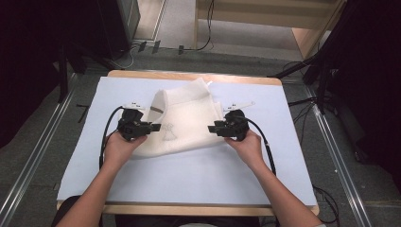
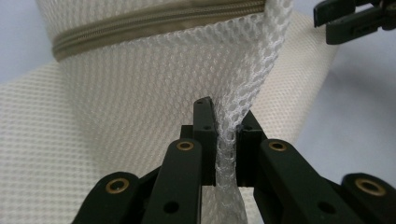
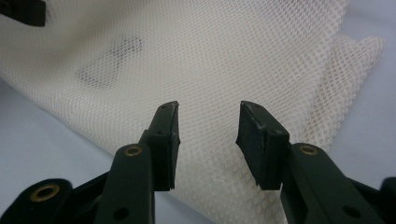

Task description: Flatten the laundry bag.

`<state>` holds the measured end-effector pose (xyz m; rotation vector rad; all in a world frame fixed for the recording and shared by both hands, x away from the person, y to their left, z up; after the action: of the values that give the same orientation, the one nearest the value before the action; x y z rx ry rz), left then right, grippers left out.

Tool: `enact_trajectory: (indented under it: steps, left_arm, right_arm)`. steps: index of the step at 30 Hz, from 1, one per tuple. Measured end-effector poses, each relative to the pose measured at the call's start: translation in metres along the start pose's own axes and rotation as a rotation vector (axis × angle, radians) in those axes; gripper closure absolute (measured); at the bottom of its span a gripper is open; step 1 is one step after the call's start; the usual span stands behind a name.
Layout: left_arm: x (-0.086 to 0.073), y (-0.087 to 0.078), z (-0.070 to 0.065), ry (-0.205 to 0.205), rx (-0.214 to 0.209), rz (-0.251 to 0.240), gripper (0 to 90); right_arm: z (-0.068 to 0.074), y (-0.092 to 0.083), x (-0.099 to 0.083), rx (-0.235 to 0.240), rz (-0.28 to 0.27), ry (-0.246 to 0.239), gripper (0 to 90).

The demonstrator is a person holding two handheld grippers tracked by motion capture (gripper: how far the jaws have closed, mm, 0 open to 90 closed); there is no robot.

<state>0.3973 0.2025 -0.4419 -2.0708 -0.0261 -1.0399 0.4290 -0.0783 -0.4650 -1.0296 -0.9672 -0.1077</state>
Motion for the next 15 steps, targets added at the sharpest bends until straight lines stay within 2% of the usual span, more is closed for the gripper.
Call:
enact_trajectory:
  steps: [4, 10, 12, 15]
  left_arm:
    - [-0.003, 0.017, -0.012, 0.022, -0.029, 0.048, 84.1]
    - [-0.01, 0.041, -0.031, 0.091, -0.045, 0.13, 84.0]
    - [-0.011, 0.047, -0.035, 0.109, -0.044, 0.151, 84.1]
    - [-0.013, 0.052, -0.04, 0.113, -0.059, 0.157, 84.4]
  right_arm:
    - [0.001, 0.0, 0.001, 0.003, -0.005, -0.006, 59.9]
    - [0.003, -0.003, 0.004, 0.009, -0.021, -0.009, 59.6]
    - [0.003, -0.005, 0.005, 0.007, -0.027, -0.005, 59.7]
    - [0.0, -0.01, 0.008, 0.013, -0.044, 0.006, 59.7]
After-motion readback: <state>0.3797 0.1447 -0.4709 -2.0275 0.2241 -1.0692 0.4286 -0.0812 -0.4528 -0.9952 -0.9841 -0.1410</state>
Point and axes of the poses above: each handheld gripper's, and its own axes: y roughly forward along the jaws, x roughly out of its top, z roughly to its left, the point moved 5 cm from there along y, roughly forward along the jaws, and after that the axes turned 8 degrees about -x, right-handed, at the moved point
